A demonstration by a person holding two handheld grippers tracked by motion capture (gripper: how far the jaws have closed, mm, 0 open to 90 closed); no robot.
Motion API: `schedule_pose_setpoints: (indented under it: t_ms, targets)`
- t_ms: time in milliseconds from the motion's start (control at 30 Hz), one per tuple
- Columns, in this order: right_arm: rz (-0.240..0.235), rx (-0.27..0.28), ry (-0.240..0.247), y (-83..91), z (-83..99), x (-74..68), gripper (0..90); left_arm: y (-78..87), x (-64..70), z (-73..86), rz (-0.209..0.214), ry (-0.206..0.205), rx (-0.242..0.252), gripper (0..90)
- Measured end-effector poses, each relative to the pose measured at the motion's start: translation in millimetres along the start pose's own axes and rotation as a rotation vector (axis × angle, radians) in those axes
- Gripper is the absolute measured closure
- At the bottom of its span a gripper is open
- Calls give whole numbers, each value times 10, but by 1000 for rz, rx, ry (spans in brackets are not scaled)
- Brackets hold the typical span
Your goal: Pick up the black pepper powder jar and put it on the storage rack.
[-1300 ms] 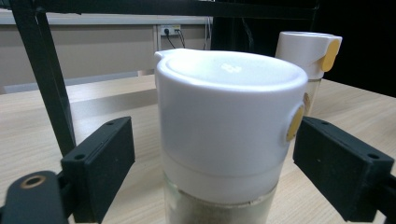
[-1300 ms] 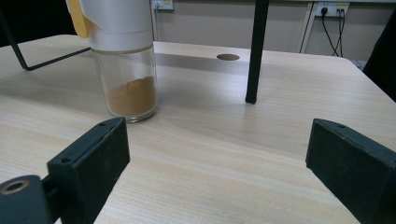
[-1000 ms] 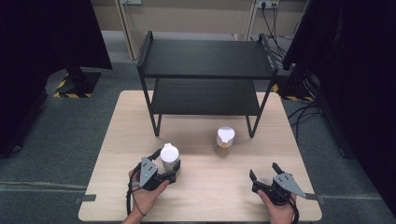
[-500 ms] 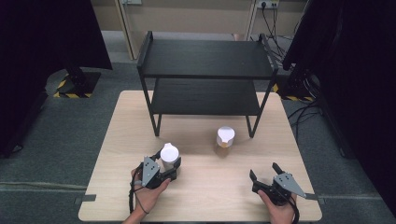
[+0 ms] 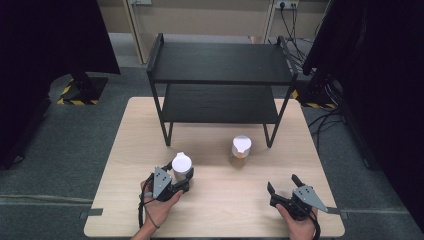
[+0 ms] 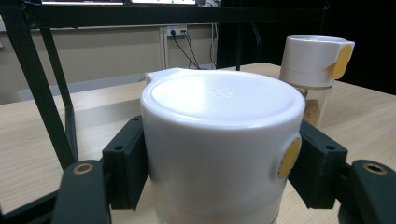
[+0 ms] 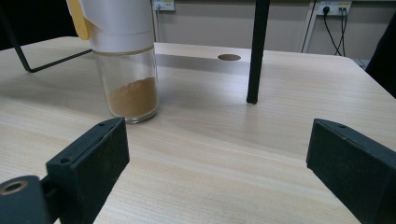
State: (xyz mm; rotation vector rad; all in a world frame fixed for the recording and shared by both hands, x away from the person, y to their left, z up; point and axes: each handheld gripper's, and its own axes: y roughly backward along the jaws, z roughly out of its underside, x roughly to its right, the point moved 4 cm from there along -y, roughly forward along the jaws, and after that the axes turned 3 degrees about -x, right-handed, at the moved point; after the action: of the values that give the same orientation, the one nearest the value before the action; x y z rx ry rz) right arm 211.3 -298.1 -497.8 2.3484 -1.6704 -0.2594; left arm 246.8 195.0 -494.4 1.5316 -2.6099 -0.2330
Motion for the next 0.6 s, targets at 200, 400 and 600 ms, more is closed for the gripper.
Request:
schedule_pose_setpoints:
  t_ms: [200, 400, 600]
  targets:
    - [0, 3, -3, 3, 4, 4, 61, 0, 17, -7, -15, 4, -2, 310]
    - [-1, 3, -1, 2, 4, 3, 61, 9, 19, -20, -18, 5, -3, 310]
    - [0, 3, -3, 2, 4, 3, 61, 69, 62, -87, -16, -19, 39, 310]
